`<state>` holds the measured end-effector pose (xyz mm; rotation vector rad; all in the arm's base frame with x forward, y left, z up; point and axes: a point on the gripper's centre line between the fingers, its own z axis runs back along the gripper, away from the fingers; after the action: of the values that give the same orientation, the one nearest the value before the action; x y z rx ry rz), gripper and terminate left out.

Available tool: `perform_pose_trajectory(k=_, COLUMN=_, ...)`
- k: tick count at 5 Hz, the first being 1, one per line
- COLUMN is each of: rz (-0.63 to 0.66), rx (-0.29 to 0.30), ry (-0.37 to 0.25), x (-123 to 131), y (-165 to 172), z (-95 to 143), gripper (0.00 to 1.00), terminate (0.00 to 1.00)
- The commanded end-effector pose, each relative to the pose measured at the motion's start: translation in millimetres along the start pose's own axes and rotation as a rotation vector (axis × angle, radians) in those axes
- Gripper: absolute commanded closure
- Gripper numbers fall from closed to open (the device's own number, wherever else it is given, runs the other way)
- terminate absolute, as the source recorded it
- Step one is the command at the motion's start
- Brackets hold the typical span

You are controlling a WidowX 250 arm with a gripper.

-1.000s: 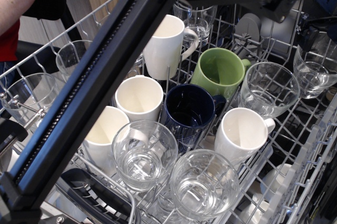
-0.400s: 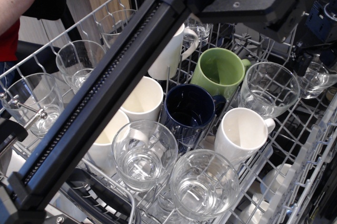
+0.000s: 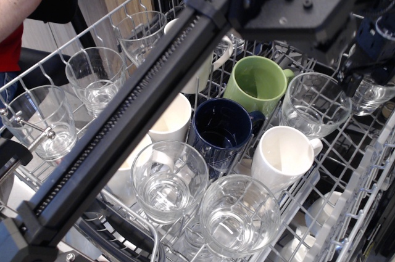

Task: Pick up any cup

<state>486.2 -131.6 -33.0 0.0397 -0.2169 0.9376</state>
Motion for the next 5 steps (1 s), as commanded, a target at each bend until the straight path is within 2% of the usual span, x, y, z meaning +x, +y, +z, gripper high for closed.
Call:
perform_pose_trajectory(k=1, rz=0.066, rx=-0.073, ry=-0.074, x=8.0, y=-30.5, z=22.0, gripper=0.00, terminate=0.00)
perform_pose_trajectory(k=2, rz=0.091, rx=-0.073, ry=-0.078, x=6.0, y=-32.3, z=20.6, gripper=1.00, terminate=0.00)
perform_pose_trajectory(k=5, rz=0.111, rx=-0.105, ry=-0.083, x=9.1, y=-27.6, z=22.7, gripper=1.00, terminate=0.00)
